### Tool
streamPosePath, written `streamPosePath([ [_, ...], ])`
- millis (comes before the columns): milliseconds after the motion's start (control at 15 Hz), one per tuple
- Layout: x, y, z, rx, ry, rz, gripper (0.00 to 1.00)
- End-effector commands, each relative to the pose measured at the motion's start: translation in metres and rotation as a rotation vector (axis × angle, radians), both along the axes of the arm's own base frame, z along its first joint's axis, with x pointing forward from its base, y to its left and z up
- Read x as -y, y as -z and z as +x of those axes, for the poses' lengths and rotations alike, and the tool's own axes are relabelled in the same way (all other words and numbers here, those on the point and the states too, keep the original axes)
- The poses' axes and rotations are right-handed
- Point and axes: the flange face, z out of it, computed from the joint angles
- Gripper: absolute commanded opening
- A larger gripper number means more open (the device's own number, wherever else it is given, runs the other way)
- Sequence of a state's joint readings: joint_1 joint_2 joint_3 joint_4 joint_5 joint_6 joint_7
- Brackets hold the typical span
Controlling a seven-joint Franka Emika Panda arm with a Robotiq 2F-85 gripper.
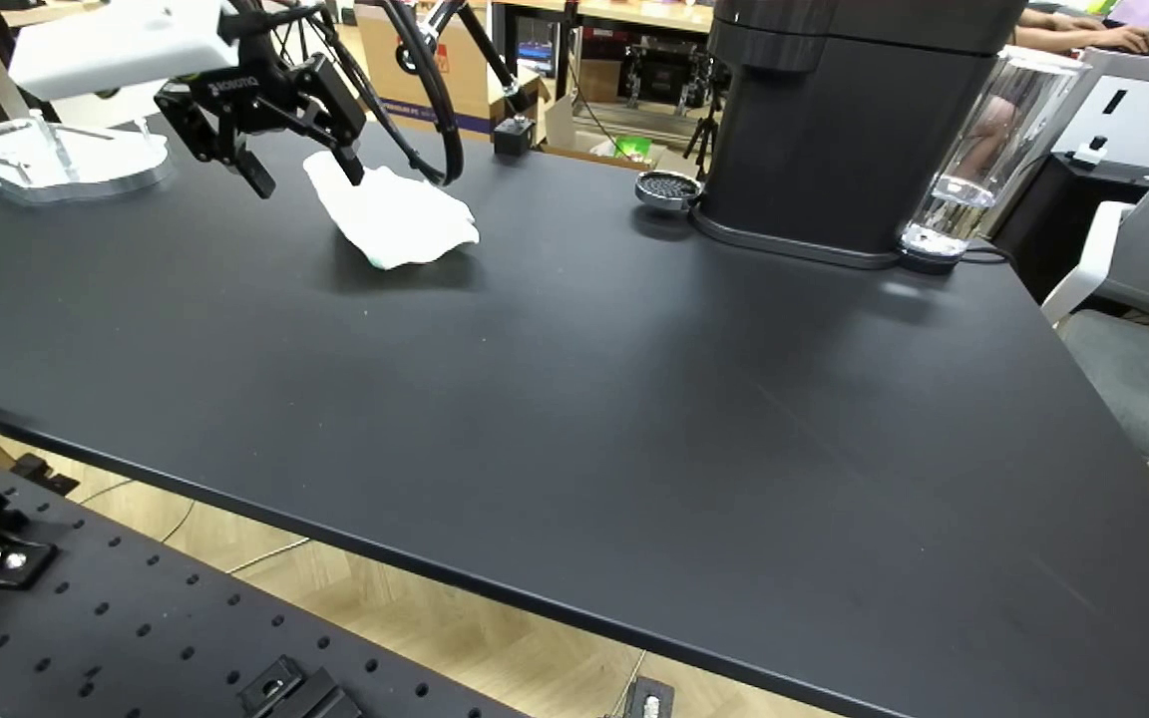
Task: Hang the cloth on the stand
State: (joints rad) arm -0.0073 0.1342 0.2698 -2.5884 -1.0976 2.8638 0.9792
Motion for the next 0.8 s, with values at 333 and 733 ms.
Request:
streamPosePath([
  [333, -0.015, -0.011, 0.025, 0.106, 0.033, -0.034, 1.0],
  [733, -0.03, 0.014, 0.066, 0.217, 0.028, -0.114, 1.0],
])
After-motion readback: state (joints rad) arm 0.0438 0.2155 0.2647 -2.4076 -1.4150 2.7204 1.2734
